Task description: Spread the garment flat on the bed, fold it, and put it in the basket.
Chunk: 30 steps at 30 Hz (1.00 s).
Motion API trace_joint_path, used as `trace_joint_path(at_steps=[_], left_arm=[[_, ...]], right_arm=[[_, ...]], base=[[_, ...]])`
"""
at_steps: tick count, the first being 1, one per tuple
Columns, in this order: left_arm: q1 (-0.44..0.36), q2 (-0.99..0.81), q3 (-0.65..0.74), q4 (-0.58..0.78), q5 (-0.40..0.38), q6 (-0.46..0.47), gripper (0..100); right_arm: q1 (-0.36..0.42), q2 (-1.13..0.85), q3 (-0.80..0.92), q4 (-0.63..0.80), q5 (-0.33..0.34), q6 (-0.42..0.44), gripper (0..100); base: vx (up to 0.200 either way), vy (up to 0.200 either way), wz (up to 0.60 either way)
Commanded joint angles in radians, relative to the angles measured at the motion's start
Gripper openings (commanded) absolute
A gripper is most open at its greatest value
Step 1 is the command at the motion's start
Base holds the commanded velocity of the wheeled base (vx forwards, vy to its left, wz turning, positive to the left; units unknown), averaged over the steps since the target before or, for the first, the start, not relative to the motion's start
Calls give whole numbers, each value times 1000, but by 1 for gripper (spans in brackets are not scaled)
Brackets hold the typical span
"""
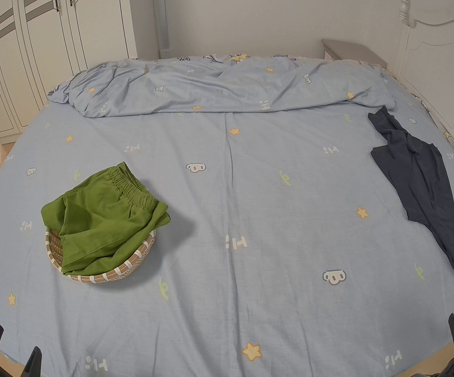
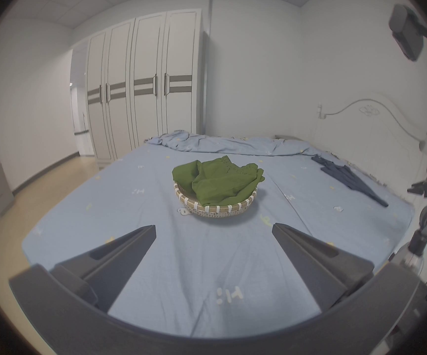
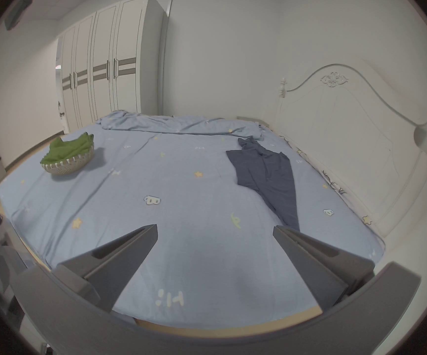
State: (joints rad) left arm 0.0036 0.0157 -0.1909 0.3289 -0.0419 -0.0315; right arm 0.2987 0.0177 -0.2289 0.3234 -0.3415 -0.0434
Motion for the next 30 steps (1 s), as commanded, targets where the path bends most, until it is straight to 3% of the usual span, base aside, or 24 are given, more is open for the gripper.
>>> trace_joint_path(at_steps=[1,2,4,7,9,11,14,16,17,20,22,23,25,28,30], left_arm=[[-1,-16,37,-48,4,68,100],[-1,-16,37,-48,4,68,100],[-1,-16,41,-50,-6,78,100],[-1,-16,62,-73,28,84,100],[-1,-16,110,-185,33,90,100],[-1,-16,160,-307,28,88,100],[-1,-16,168,-332,27,85,100],[-1,-16,165,-323,34,33,100],[-1,-14,163,-321,36,2,100],[-1,-14,168,-330,74,-27,100],[-1,-16,171,-334,158,22,100],[-1,-16,171,-334,158,22,100],[-1,-16,176,-349,235,127,100],[-2,-8,169,-337,119,117,100],[10,32,160,-306,70,51,100]], right_arm=[[-39,68,5,16,-10,-69,100],[-44,77,5,14,-10,-73,100],[-181,219,14,8,21,-147,100],[-285,208,26,3,29,-204,100],[-326,153,51,-4,41,-199,100],[-322,65,57,-21,59,-173,100],[-296,-18,92,-81,93,-128,100],[-296,-15,214,-346,101,-13,100],[-296,-15,229,-382,113,14,100],[-296,-15,229,-368,154,45,100],[-296,-15,229,-359,234,42,100],[-296,-15,229,-359,234,42,100],[-296,-15,229,-359,363,-23,100],[-296,-15,223,-340,404,-69,100],[-294,-12,207,-297,407,-69,100]], base=[[0,0,0],[0,0,0],[0,0,0],[0,0,0],[0,0,0],[0,0,0],[0,0,0],[0,0,0],[0,0,0],[0,0,0],[0,0,0],[0,0,0],[0,0,0],[0,0,0],[0,0,0]])
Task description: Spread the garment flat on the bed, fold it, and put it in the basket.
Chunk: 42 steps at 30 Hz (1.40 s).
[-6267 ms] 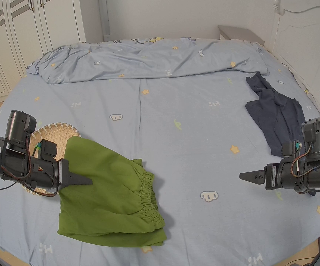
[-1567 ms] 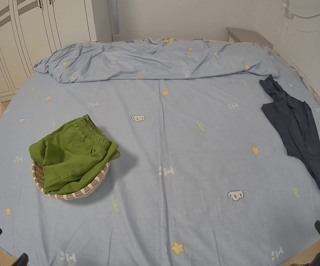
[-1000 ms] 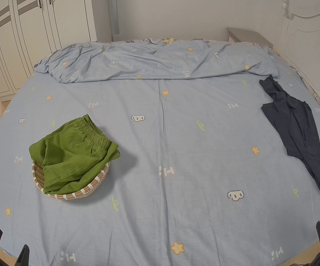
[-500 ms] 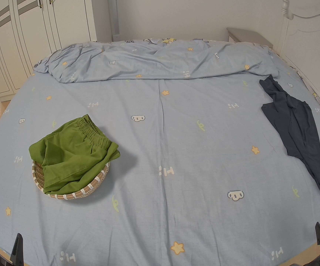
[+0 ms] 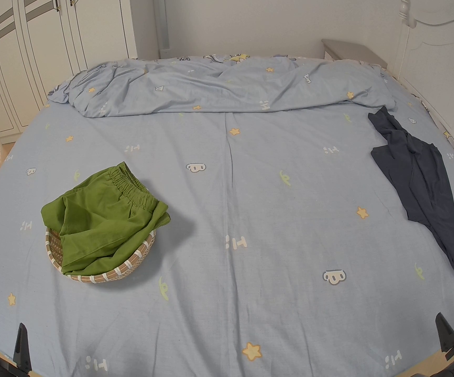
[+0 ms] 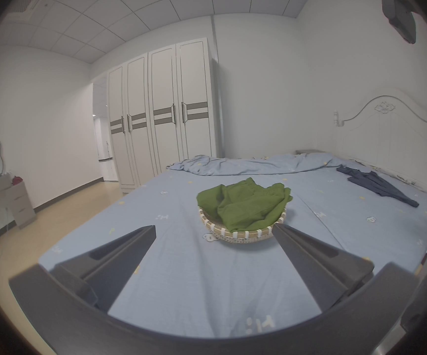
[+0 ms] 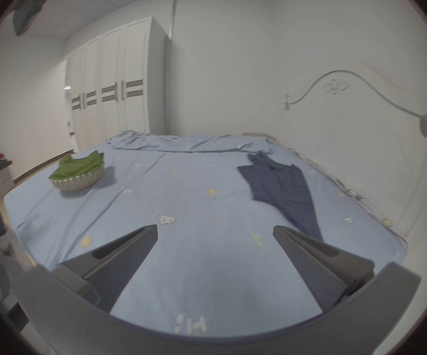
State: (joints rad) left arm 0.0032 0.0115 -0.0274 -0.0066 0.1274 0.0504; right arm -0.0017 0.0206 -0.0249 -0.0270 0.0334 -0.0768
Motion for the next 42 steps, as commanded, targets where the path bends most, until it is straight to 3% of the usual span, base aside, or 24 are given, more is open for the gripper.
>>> trace_joint_path(at_steps=[1,2,3,6,7,8,9,10,11,13,15,16,17,18,21,23,42], left_arm=[[27,77,-9,36,-89,-75,100],[27,77,-9,36,-89,-75,100],[84,94,-9,45,-48,-103,100],[92,90,-8,46,-40,-98,100],[190,87,-2,34,-6,-109,100],[190,87,0,34,-22,-109,100],[190,87,8,34,-86,-84,100],[190,87,8,34,-86,-84,100],[182,85,18,31,-135,-21,100],[152,88,18,33,-131,-23,100],[14,88,18,33,-127,-29,100],[-8,88,17,33,-127,-30,100],[-104,88,18,33,-120,-53,100],[-97,88,18,31,-117,-61,100],[34,28,18,30,-115,-61,100],[-12,-10,26,11,-101,-67,100],[0,-11,27,4,-112,-58,100]], right_arm=[[2,-15,-6,75,31,-29,100],[2,-15,-6,75,31,-29,100],[-1,-18,-6,75,31,-32,100],[0,-18,-6,75,31,-32,100],[0,-18,3,41,11,-20,100],[0,-18,8,27,2,-14,100],[0,-18,16,10,-24,19,100],[0,-18,16,10,-24,19,100],[2,-16,22,30,-50,72,100],[0,-16,25,33,-41,65,100],[0,-16,25,33,-33,61,100],[0,-16,25,33,-33,60,100],[2,-16,25,33,-33,58,100],[0,-16,25,33,-33,60,100],[0,-16,25,33,-35,66,100],[0,-16,25,33,-36,69,100],[0,-18,25,33,-32,57,100]], base=[[0,0,0],[0,0,0],[0,0,0],[0,0,0],[0,0,0],[0,0,0],[0,0,0],[0,0,0],[0,0,0],[0,0,0],[0,0,0],[0,0,0],[0,0,0],[0,0,0],[0,0,0],[0,0,0],[0,0,0]])
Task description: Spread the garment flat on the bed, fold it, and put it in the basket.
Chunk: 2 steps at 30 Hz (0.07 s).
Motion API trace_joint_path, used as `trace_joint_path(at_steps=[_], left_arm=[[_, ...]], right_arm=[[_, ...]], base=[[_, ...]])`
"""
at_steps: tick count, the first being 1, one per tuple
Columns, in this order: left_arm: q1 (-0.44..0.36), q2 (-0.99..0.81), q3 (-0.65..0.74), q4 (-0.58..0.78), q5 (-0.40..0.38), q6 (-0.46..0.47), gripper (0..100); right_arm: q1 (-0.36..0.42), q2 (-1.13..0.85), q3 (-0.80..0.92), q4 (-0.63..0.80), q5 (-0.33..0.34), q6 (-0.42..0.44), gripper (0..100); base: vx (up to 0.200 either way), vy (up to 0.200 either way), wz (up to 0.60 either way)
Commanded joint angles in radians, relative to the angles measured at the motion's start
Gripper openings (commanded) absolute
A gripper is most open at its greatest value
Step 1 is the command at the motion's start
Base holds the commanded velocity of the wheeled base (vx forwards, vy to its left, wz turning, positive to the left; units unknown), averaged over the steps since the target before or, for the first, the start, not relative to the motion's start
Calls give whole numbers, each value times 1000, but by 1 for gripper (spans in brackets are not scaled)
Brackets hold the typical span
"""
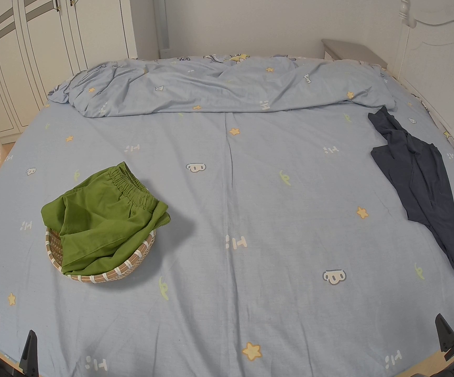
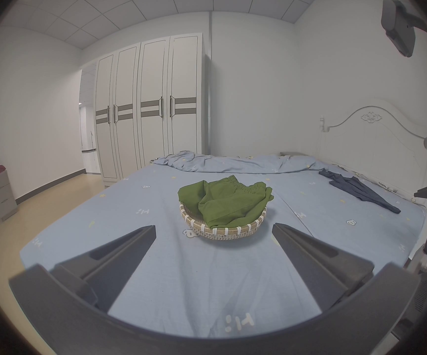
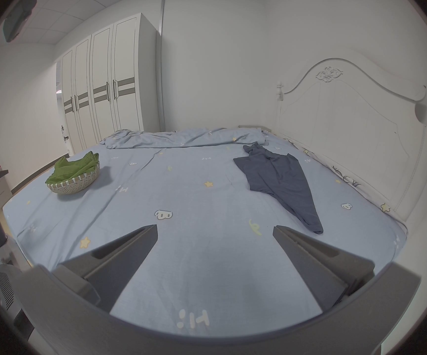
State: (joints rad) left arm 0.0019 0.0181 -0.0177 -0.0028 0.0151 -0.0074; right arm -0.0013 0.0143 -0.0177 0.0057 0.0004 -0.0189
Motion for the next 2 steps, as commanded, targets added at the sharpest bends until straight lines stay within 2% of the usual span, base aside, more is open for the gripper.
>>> trace_joint_path(at_steps=[1,2], left_arm=[[1,-18,18,1,0,0,100],[0,-18,18,1,2,0,100]], right_arm=[[0,-11,18,0,0,1,100],[1,-11,18,0,0,4,100]], base=[[0,0,0],[0,0,0]])
